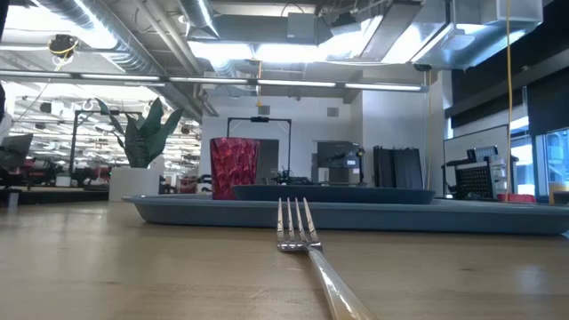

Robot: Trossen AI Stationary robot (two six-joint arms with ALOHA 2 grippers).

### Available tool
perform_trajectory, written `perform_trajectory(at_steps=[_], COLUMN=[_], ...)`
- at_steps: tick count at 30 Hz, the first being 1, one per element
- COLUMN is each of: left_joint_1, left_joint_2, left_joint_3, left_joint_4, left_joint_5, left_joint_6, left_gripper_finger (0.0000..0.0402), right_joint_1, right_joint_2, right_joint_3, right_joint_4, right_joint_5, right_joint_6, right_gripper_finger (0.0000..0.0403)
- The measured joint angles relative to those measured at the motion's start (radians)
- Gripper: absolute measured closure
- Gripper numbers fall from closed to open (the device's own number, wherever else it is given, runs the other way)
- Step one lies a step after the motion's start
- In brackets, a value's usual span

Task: Pick and place plate/cup/fork/spoon on tray
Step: Put the orange spoon on the light blue tray to the right of the blue plate

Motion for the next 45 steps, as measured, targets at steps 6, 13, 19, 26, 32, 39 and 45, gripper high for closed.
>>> perform_trajectory(at_steps=[6, 13, 19, 26, 32, 39, 45], left_joint_1=[0.0, 0.0, 0.001, 0.007, 0.008, 0.008, 0.008], left_joint_2=[0.0, 0.0, 0.0, 0.0, 0.0, 0.0, 0.0], left_joint_3=[0.0, 0.0, 0.0, 0.0, 0.0, 0.0, 0.0], left_joint_4=[0.0, 0.0, 0.0, 0.0, 0.0, 0.001, 0.001], left_joint_5=[0.0, 0.0, 0.0, -0.001, -0.001, -0.004, -0.004], left_joint_6=[0.076, 0.101, 0.134, 0.135, 0.15, 0.151, 0.151], left_gripper_finger=[0.0401, 0.0401, 0.0401, 0.0401, 0.0401, 0.0401, 0.0401], right_joint_1=[-0.011, -0.01, -0.028, -0.012, -0.014, -0.025, -0.026], right_joint_2=[0.001, 0.0, 0.061, 0.161, 0.174, 0.158, 0.136], right_joint_3=[0.0, 0.001, 0.001, 0.0, 0.002, 0.016, 0.152], right_joint_4=[0.118, 0.152, 0.07, 0.195, 0.204, 0.136, -0.125], right_joint_5=[0.212, 0.303, 0.194, 0.185, 0.141, -0.055, -0.063], right_joint_6=[-0.001, 0.162, 0.169, 0.24, 0.342, 0.402, 0.386], right_gripper_finger=[0.0318, 0.0318, 0.0318, 0.0318, 0.0318, 0.0318, 0.0318])
